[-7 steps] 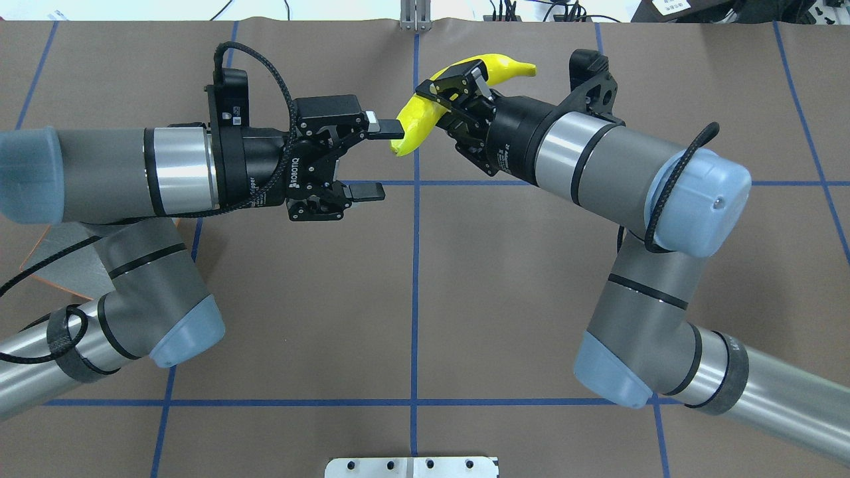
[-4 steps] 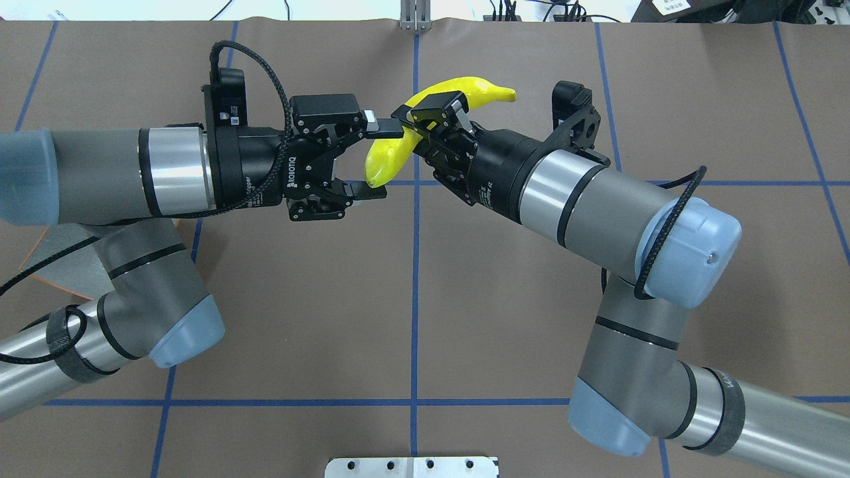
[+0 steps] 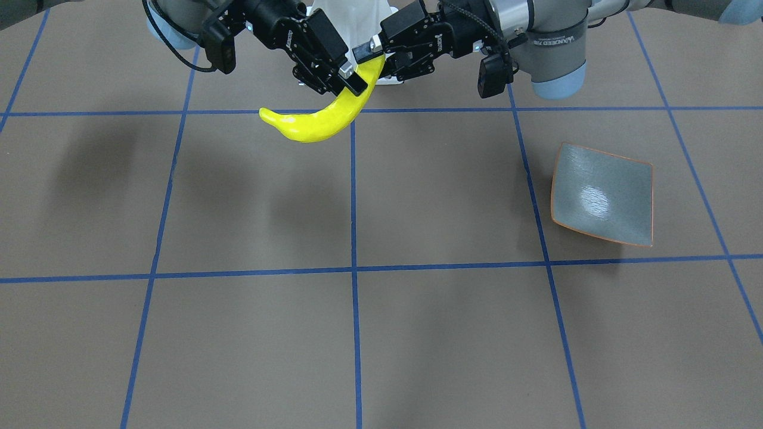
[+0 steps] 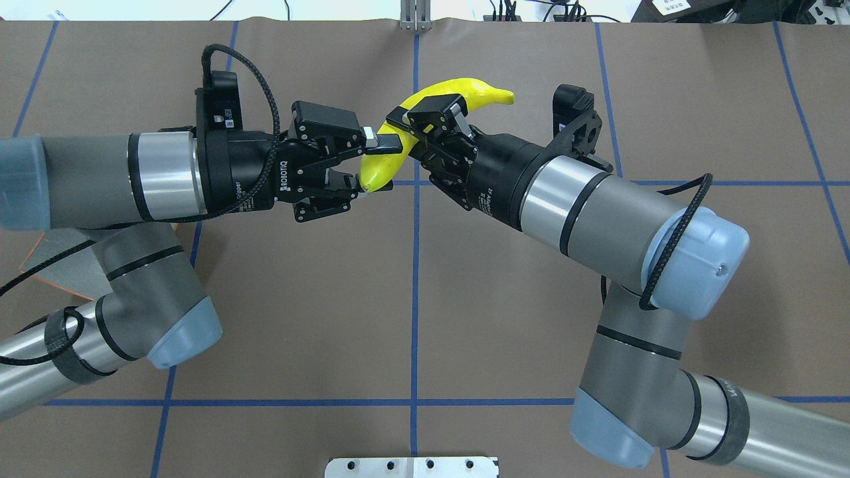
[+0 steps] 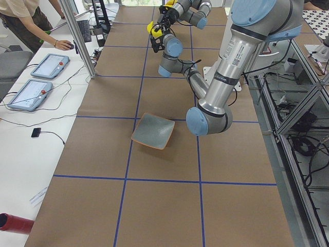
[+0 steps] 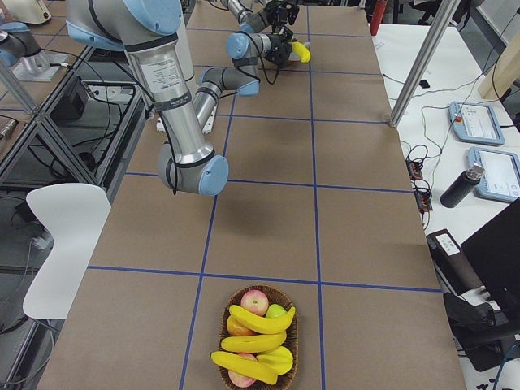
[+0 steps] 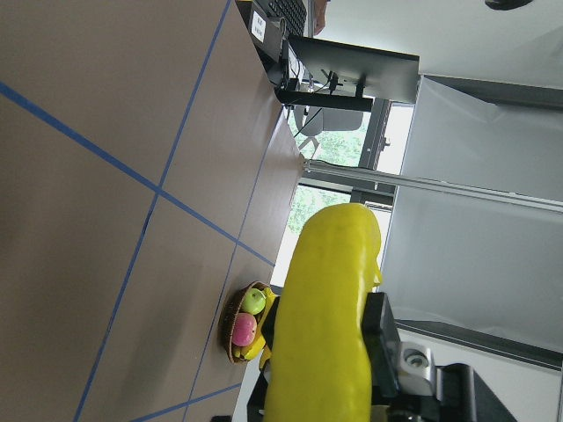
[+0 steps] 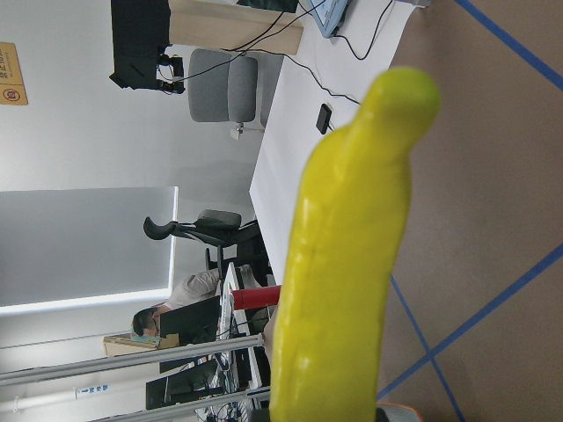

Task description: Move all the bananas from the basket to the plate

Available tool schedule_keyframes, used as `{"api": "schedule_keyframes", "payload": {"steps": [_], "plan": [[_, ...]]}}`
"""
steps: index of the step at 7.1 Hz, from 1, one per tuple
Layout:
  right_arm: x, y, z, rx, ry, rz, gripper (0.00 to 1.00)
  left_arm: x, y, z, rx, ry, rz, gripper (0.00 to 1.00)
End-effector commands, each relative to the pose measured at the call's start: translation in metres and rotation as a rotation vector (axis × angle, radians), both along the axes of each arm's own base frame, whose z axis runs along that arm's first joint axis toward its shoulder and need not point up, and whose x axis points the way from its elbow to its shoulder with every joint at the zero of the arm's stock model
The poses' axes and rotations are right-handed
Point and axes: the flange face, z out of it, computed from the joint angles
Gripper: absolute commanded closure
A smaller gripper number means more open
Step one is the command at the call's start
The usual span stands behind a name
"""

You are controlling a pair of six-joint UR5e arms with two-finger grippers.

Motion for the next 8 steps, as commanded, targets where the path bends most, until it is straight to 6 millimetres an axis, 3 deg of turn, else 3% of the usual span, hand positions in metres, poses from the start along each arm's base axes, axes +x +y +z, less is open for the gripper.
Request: {"api": "schedule_keyframes", "payload": {"steps": [1, 2, 3, 4, 7, 8], "plan": [[0.000, 0.000, -0.001, 0.000, 0.000, 0.000, 1.00, -0.001, 0.001, 0.001, 0.009, 0.011, 0.002, 0.40], [0.000, 0.000, -0.001, 0.001, 0.001, 0.000, 1.00, 0.002, 0.005, 0.000, 0.008, 0.013, 0.010, 0.59], [-0.001, -0.001, 0.000, 0.027, 0.024, 0.013, 0.40, 0.003, 0.005, 0.000, 0.007, 0.013, 0.012, 1.00], [0.001, -0.003, 0.000, 0.022, 0.024, 0.043, 0.01, 0.005, 0.006, 0.000, 0.006, 0.012, 0.015, 1.00], [0.012, 0.000, -0.001, 0.109, 0.086, 0.064, 0.00, 0.011, 0.009, 0.003, 0.004, 0.007, 0.027, 1.00], [0.011, -0.007, 0.014, 0.116, 0.159, 0.065, 0.00, 0.009, 0.011, 0.016, -0.006, -0.013, 0.028, 1.00]]}}
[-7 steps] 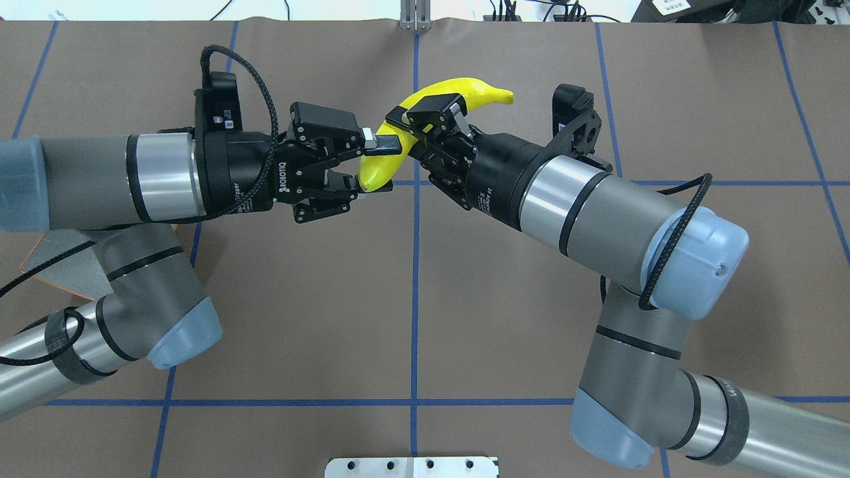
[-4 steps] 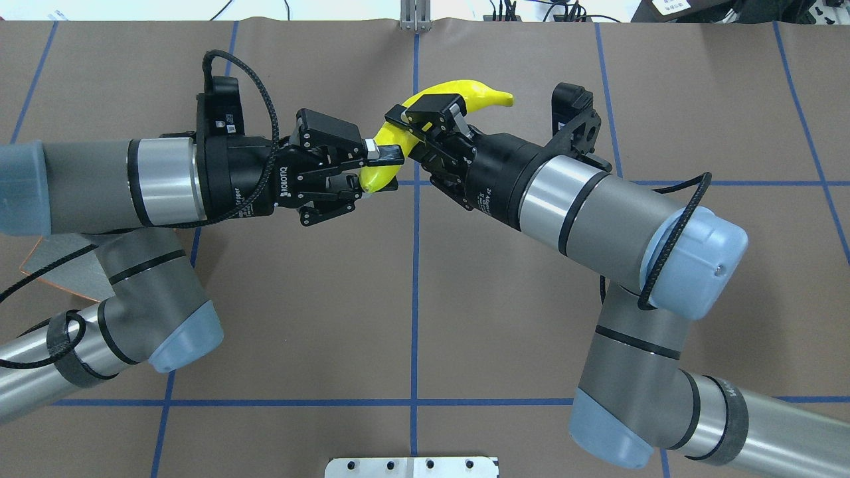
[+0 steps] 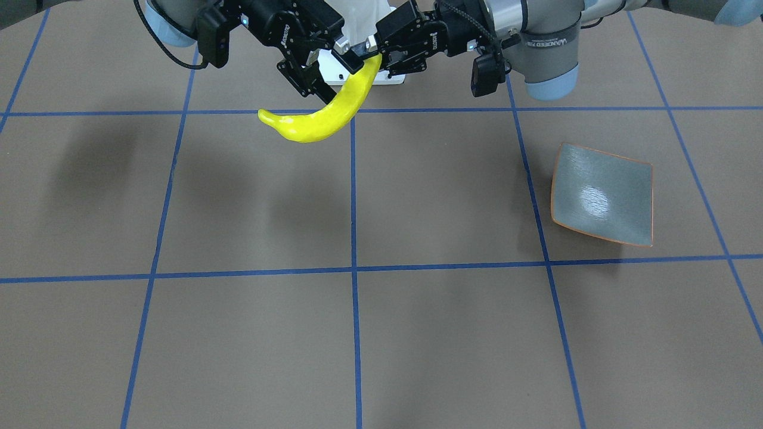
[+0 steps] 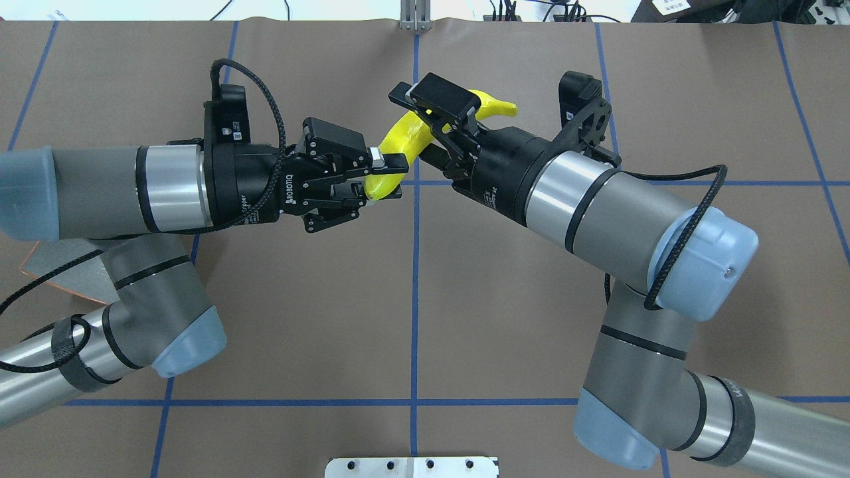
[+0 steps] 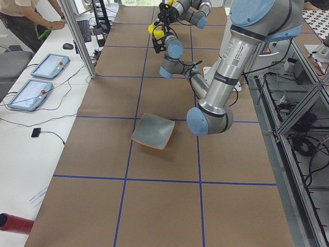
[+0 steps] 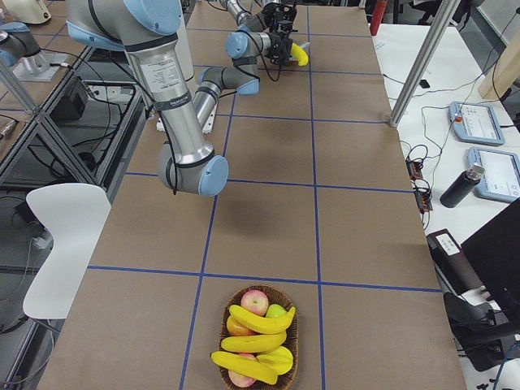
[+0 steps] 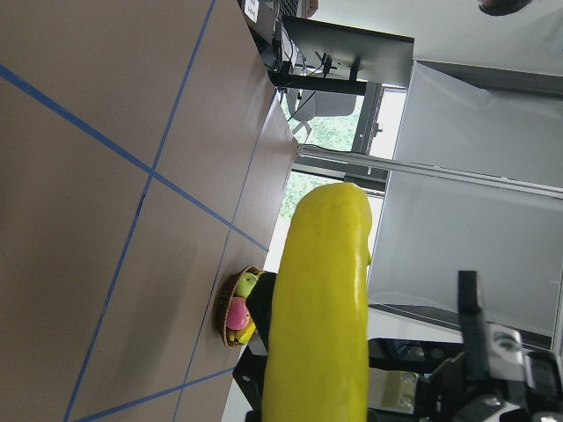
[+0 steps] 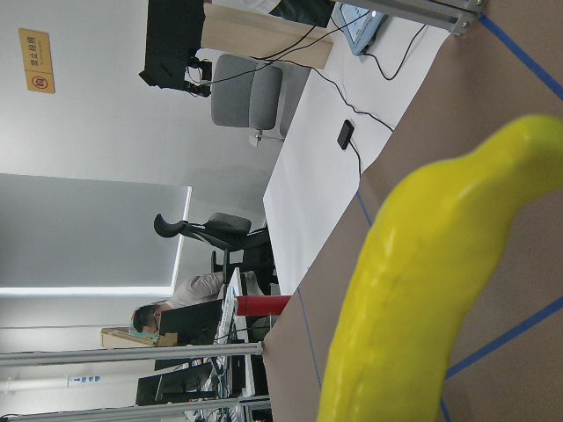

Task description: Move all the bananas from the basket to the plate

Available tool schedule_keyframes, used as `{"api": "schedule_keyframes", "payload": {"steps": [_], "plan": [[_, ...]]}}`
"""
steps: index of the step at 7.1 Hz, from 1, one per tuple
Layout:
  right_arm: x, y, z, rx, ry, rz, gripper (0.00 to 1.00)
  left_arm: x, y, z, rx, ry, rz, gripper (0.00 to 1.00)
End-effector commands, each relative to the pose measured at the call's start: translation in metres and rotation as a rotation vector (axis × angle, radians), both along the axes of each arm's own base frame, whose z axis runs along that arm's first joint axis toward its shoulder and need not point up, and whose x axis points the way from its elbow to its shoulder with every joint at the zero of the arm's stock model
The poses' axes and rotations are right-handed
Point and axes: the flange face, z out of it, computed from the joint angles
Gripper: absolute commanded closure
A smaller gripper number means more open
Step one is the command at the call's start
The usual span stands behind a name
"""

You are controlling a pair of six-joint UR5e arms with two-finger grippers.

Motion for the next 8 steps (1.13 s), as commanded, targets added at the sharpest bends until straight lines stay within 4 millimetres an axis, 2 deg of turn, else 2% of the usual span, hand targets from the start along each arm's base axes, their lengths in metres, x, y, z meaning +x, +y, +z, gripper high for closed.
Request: {"api": "schedule_keyframes", "payload": {"steps": [1, 4, 5, 6, 7, 8], "plan": [[0.008, -0.022, 0.033, -0.021, 0.162, 0.004, 0.00, -0.007, 0.007, 0.034, -0.012, -0.024, 0.004, 1.00], [0.061, -0.099, 0.090, -0.149, 0.555, -0.096, 0.00, -0.042, 0.024, 0.135, -0.030, -0.049, -0.010, 1.00], [0.086, -0.120, 0.125, -0.146, 0.711, -0.148, 0.00, -0.059, 0.031, 0.168, -0.045, -0.059, -0.019, 1.00], [0.122, -0.140, 0.163, -0.124, 0.810, -0.220, 0.00, -0.085, 0.032, 0.204, -0.073, -0.097, -0.052, 1.00], [0.164, -0.158, 0.211, -0.087, 0.896, -0.292, 0.00, -0.102, 0.037, 0.232, -0.096, -0.135, -0.069, 1.00], [0.214, -0.172, 0.261, -0.012, 0.993, -0.350, 0.00, -0.119, 0.033, 0.262, -0.129, -0.181, -0.101, 1.00]]}}
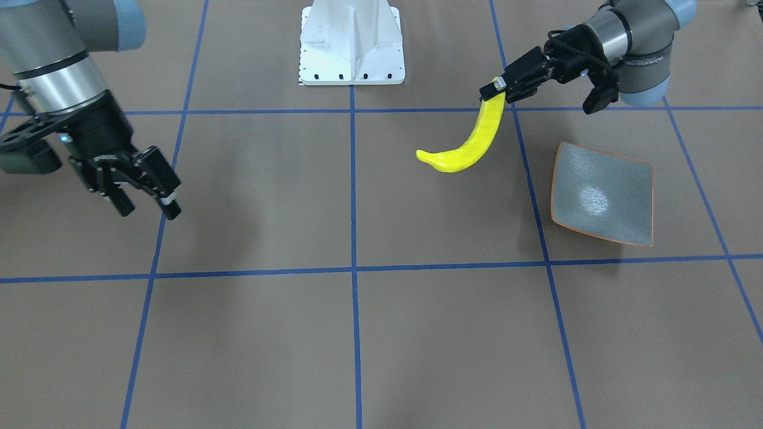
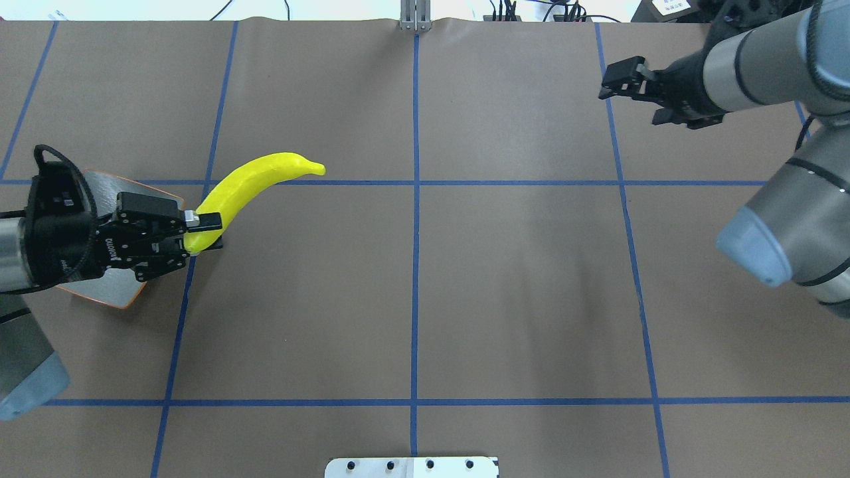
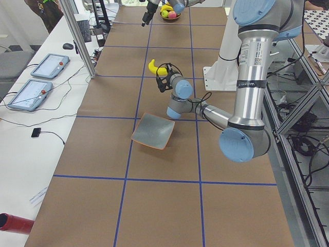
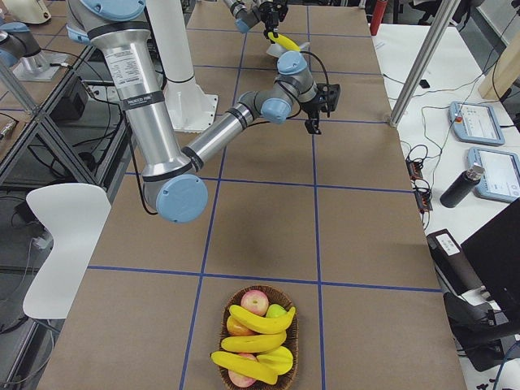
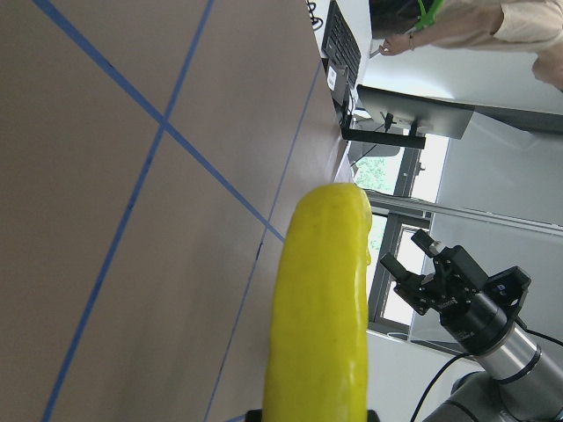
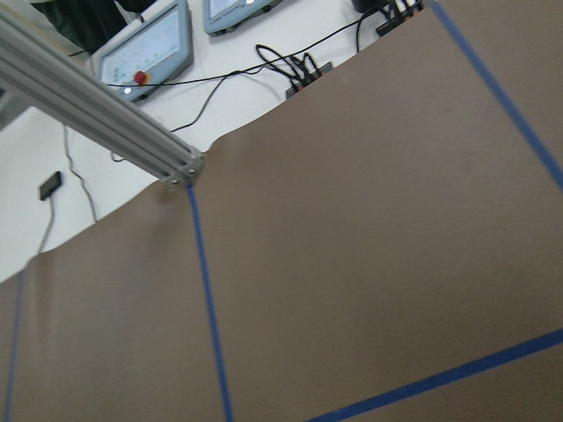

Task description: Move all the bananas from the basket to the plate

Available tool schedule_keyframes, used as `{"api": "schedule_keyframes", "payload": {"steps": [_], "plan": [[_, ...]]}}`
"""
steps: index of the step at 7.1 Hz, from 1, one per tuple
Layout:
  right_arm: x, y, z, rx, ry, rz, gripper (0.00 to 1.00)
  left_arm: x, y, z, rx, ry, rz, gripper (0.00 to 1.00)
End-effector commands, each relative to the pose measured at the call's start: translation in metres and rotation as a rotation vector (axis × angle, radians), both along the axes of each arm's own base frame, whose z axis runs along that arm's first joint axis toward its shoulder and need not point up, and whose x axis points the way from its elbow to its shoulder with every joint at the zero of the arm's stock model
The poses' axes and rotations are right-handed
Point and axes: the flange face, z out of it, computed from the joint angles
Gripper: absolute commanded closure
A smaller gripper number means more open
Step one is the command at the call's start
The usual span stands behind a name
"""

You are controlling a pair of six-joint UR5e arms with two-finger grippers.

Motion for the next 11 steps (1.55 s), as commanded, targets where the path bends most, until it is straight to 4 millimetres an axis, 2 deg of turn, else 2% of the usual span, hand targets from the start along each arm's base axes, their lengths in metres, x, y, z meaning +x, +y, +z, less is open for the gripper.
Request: {"api": "schedule_keyframes", "payload": {"steps": [1, 2, 3, 4, 5, 6, 7, 8, 9, 11], "plan": [[0.113, -0.025, 0.106, 0.077, 0.135, -0.194, 0.00, -0.031, -0.005, 0.077, -0.064, -0.083, -0.055, 1.00], [0.163, -0.028, 0.150, 0.106, 0.156, -0.257, 0.00, -0.035, -0.006, 0.137, -0.074, -0.098, -0.065, 1.00], [0.201, -0.024, 0.182, 0.129, 0.180, -0.282, 0.00, -0.040, -0.002, 0.184, -0.084, -0.107, -0.064, 1.00], [0.222, -0.023, 0.202, 0.147, 0.181, -0.307, 0.00, -0.045, 0.001, 0.205, -0.090, -0.109, -0.068, 1.00], [0.227, -0.024, 0.205, 0.147, 0.178, -0.308, 0.00, -0.052, 0.007, 0.225, -0.098, -0.120, -0.068, 1.00], [0.228, -0.025, 0.204, 0.148, 0.180, -0.306, 0.00, -0.062, 0.016, 0.251, -0.095, -0.120, -0.067, 0.88], [0.231, -0.025, 0.204, 0.148, 0.180, -0.299, 0.00, -0.069, 0.023, 0.263, -0.089, -0.113, -0.067, 0.72], [0.233, -0.025, 0.204, 0.149, 0.181, -0.295, 0.00, -0.068, 0.023, 0.263, -0.085, -0.110, -0.068, 0.52], [0.233, -0.025, 0.204, 0.149, 0.181, -0.295, 0.00, -0.067, 0.022, 0.262, -0.081, -0.109, -0.070, 0.01], [0.240, -0.024, 0.205, 0.145, 0.180, -0.284, 0.00, -0.075, 0.010, 0.254, -0.070, -0.093, -0.105, 0.00]]}}
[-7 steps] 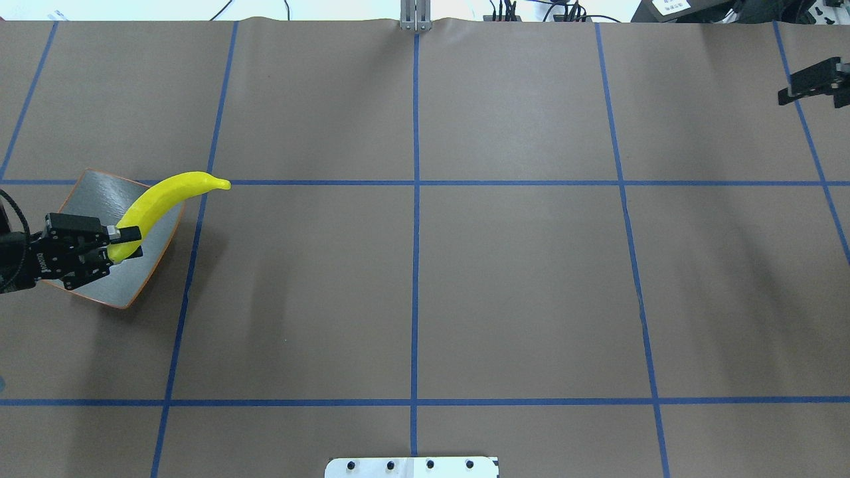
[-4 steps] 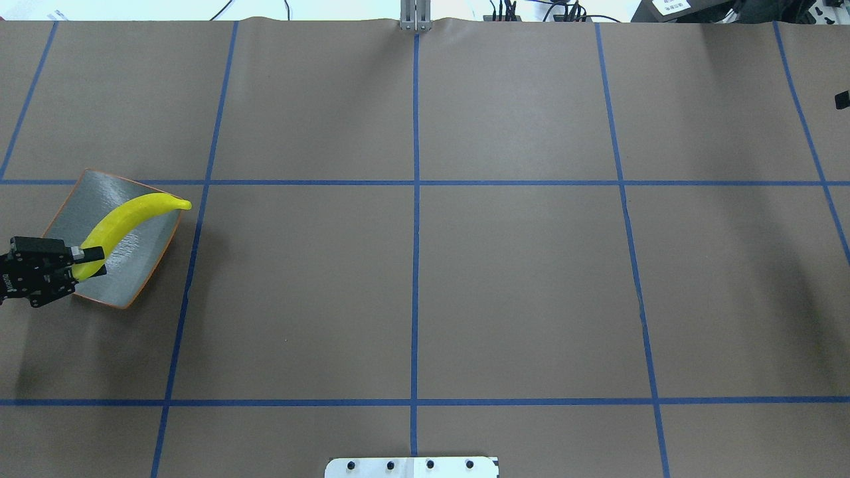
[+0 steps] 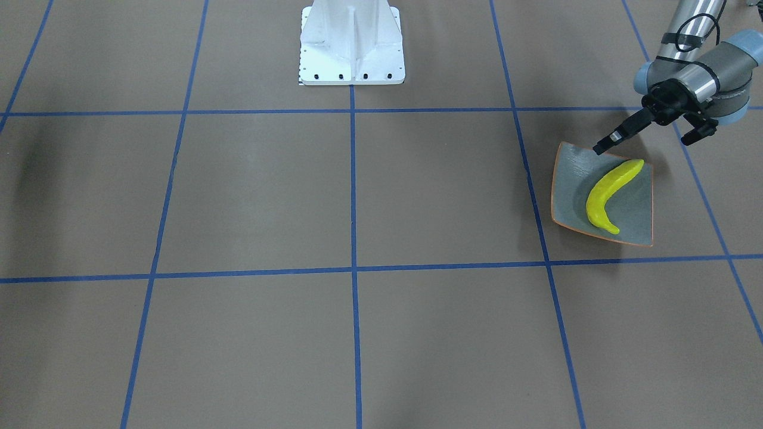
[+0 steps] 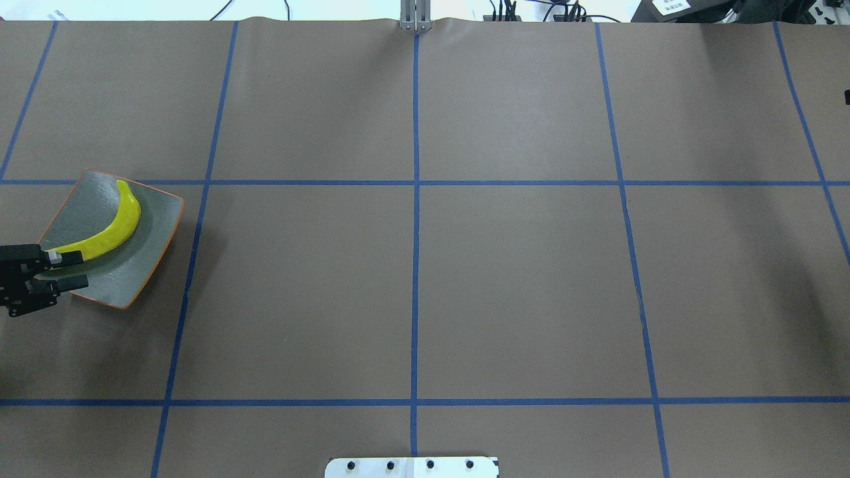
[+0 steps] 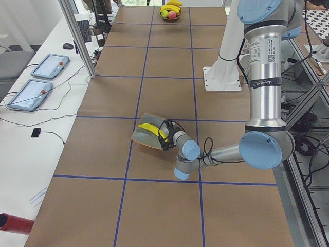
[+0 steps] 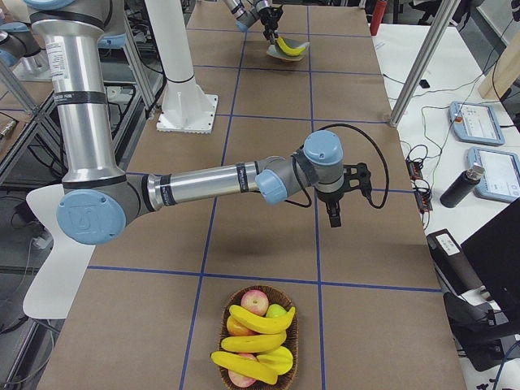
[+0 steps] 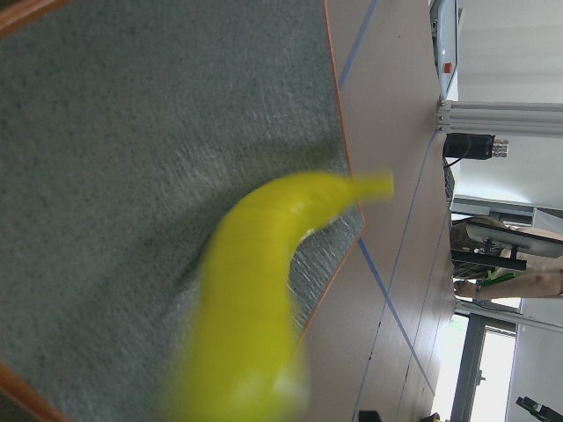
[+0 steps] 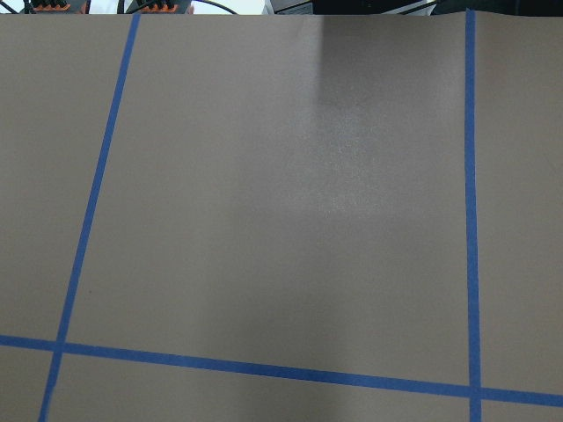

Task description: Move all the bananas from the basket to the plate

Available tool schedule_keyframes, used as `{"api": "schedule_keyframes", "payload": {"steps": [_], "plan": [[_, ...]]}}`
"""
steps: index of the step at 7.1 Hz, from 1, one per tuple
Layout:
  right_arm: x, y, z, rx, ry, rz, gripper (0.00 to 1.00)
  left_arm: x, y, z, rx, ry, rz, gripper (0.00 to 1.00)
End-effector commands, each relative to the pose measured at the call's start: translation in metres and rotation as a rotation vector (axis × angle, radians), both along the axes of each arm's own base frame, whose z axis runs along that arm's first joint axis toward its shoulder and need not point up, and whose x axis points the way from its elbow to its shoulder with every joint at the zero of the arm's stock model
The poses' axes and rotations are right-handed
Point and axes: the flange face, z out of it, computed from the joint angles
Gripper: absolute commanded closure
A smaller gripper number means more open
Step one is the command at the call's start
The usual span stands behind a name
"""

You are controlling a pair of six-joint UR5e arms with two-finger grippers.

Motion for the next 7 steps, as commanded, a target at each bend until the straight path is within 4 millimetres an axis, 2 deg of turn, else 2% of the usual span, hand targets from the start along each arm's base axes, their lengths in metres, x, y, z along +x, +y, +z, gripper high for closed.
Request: {"api": "schedule_keyframes", "payload": {"steps": [1, 2, 3, 4, 5, 6, 7], "plan": [[0.007, 0.003, 0.007, -0.014, -0.004, 0.010, 0.00, -0.017, -0.017, -0.014, 0.024, 0.022, -0.060, 0.00], [0.009, 0.010, 0.018, -0.019, 0.004, 0.002, 0.00, -0.022, -0.023, -0.032, 0.047, 0.040, -0.061, 0.00], [0.021, 0.015, 0.041, -0.019, 0.024, -0.015, 0.00, -0.014, -0.040, -0.067, 0.066, 0.043, -0.063, 0.00], [0.035, 0.017, 0.065, -0.012, 0.047, -0.035, 0.00, -0.019, -0.055, -0.111, 0.098, 0.011, -0.012, 0.00], [0.041, 0.019, 0.076, -0.015, 0.055, -0.039, 0.00, -0.041, -0.083, -0.157, 0.161, -0.074, 0.011, 0.00], [0.042, 0.023, 0.084, -0.027, 0.058, -0.038, 0.00, -0.062, -0.104, -0.188, 0.255, -0.207, 0.071, 0.00], [0.042, 0.031, 0.093, -0.041, 0.059, -0.039, 0.00, -0.092, -0.130, -0.210, 0.350, -0.336, 0.077, 0.00]]}}
